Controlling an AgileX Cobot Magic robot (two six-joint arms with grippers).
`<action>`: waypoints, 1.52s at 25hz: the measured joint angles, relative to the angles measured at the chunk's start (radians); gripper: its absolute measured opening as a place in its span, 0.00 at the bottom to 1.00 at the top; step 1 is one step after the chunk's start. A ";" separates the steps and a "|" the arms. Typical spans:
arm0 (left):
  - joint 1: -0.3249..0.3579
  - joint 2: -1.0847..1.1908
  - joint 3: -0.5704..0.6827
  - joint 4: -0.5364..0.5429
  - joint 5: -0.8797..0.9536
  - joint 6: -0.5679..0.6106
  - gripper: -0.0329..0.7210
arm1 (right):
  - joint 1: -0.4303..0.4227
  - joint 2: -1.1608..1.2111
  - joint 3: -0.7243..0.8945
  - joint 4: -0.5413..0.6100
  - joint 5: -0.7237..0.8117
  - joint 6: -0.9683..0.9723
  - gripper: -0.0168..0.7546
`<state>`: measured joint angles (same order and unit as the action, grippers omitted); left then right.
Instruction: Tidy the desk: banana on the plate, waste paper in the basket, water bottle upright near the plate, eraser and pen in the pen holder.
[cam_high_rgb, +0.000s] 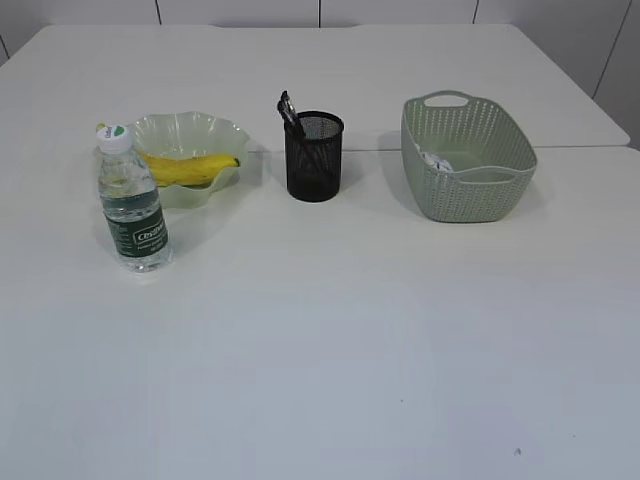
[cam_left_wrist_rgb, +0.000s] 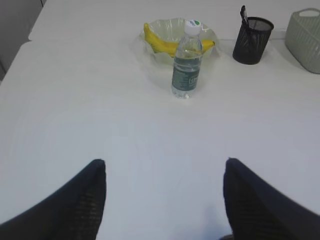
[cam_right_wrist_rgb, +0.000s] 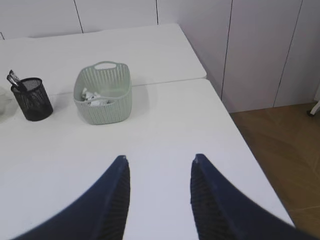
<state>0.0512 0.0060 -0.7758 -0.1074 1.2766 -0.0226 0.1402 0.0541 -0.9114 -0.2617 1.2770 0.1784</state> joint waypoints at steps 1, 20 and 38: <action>0.000 0.000 0.009 0.000 0.000 0.000 0.72 | 0.000 -0.022 0.024 0.012 0.000 0.000 0.41; 0.000 0.000 0.210 0.020 -0.037 0.037 0.71 | 0.000 -0.077 0.386 0.111 -0.083 -0.045 0.41; 0.000 0.000 0.256 0.045 -0.158 0.063 0.68 | -0.007 -0.077 0.404 0.101 -0.116 -0.051 0.41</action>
<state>0.0512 0.0060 -0.5196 -0.0625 1.1182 0.0408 0.1335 -0.0226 -0.5070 -0.1605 1.1611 0.1273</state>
